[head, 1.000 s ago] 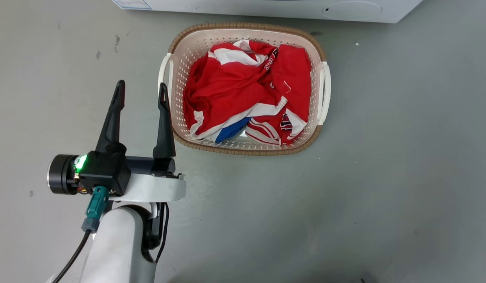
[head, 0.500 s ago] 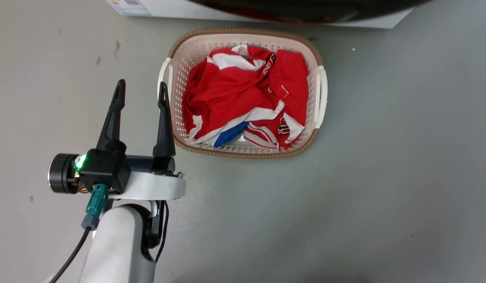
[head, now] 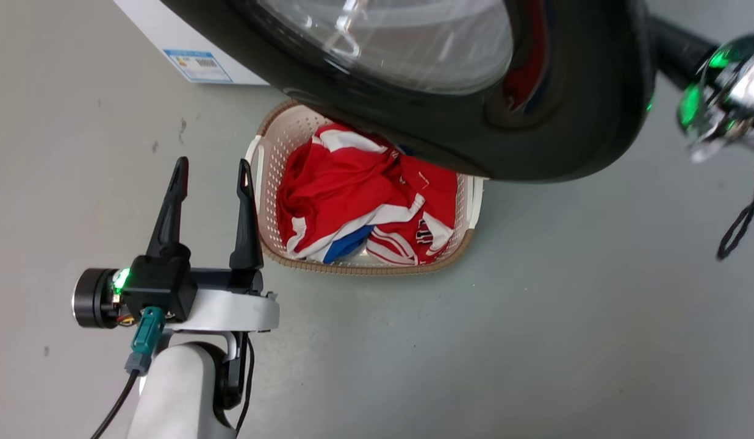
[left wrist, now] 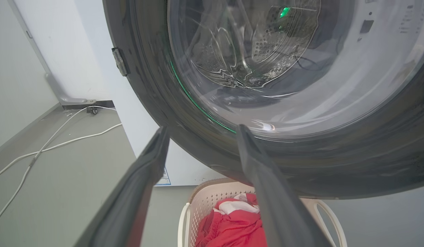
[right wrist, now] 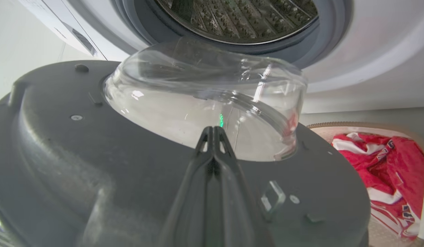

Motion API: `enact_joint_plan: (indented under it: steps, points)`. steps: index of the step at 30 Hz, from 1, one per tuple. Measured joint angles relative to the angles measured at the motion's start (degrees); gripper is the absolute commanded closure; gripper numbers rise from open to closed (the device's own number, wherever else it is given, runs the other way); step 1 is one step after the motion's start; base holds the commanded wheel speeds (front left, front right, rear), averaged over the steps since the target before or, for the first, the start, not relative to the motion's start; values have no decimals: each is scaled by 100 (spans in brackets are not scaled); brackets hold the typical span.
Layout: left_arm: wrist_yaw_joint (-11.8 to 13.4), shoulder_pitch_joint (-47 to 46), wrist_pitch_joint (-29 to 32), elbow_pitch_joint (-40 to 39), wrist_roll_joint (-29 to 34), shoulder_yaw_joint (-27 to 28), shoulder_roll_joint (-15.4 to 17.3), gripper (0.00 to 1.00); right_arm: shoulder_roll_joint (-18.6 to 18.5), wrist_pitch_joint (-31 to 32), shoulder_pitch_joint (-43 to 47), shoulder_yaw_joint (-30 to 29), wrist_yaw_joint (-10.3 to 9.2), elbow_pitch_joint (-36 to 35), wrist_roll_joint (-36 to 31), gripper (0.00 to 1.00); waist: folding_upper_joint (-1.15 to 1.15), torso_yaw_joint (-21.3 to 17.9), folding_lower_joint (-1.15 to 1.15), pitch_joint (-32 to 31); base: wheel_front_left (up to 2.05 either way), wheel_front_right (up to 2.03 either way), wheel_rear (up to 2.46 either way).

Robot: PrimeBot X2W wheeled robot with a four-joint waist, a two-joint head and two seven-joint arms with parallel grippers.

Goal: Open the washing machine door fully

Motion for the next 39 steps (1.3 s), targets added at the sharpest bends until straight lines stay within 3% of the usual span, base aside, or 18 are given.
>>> enact_joint_plan:
  steps: [19, 39]
  points:
    - [-49, 493, 0, 113, 13, 69, 0, 0, 323, 422, 1808, 691, -1, -1298, 109, 100, 0, -27, 0, -834, 0, 0, 0]
    - [-43, 816, 0, 180, -10, 45, 1, 0, 838, 715, 2554, 1466, -1, -1628, 154, 100, 0, 221, 0, -1403, 0, 0, 0]
